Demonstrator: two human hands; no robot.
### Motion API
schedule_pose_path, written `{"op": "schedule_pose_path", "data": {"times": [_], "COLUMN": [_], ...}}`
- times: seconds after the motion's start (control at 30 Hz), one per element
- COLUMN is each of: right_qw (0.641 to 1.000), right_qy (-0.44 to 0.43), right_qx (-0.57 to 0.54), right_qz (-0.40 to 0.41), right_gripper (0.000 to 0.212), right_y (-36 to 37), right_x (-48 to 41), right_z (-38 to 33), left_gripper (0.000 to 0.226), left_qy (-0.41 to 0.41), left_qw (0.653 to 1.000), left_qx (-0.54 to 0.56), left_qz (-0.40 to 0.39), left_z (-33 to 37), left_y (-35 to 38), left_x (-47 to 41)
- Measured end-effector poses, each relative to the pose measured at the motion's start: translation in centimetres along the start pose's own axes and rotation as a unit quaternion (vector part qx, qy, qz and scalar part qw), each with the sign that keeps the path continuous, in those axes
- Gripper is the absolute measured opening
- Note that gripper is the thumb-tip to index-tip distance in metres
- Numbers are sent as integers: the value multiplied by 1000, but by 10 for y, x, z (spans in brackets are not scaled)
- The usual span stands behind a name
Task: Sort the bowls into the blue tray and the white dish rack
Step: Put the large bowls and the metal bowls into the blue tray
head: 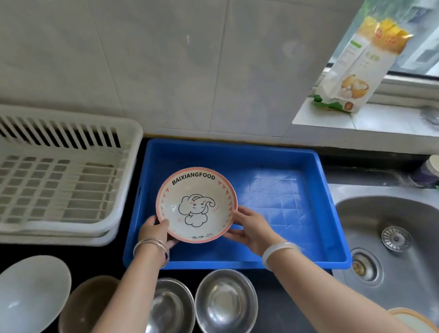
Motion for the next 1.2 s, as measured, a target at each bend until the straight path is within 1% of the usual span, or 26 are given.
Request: {"op": "schedule_pose_path", "data": {"times": [0.23, 0.3, 0.37, 0.5, 0.77, 0.87, 1.0, 1.07, 1.17, 1.2], "right_qw": [999, 998, 998, 996, 995, 997, 999, 998, 996, 994], "right_qy": [-6, -8, -9, -12, -14, -18, -35, -51, -68, -75], "right_qx": [-52, -59, -70, -86, -98, -75, -6, 28, 57, 67], "right_qz": [2, 1, 4, 17, 18, 18, 13, 22, 28, 30], "right_gripper": [39, 40, 42, 43, 40, 36, 27, 30, 34, 33], "right_y": [24, 31, 37, 40, 40, 39, 31, 23, 6, -2], "right_x": [-15, -20, -24, -32, -33, -30, -18, -10, 8, 17], "right_z": [-17, -20, -24, -28, -26, -24, -23, -23, -23, -22], "left_gripper": [31, 31, 30, 28, 28, 29, 34, 35, 28, 35], "left_qy": [-33, -25, 0, 40, 71, 91, 110, 109, 96, 90], "left_qw": [991, 987, 986, 985, 983, 985, 986, 988, 991, 992], "left_qx": [131, 156, 158, 158, 147, 121, 100, 93, 83, 77], "left_qz": [0, 22, 48, 66, 83, 85, 72, 60, 43, 38], "left_z": [2, 3, 3, 4, 1, 0, 0, 0, -1, -3], "left_y": [9, 14, 17, 23, 25, 26, 27, 27, 30, 33], "left_x": [-6, -7, -10, -13, -11, -6, 7, 15, 35, 44]}}
Point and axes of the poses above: each hand's wrist, its own x-axis away from the middle knuckle, its own y-axis out of the palm, z = x × y, the point moved 2 cm from there along -x, towards the middle knuckle, and after that the axes turned 11 degrees about y, right-handed, at the moved point
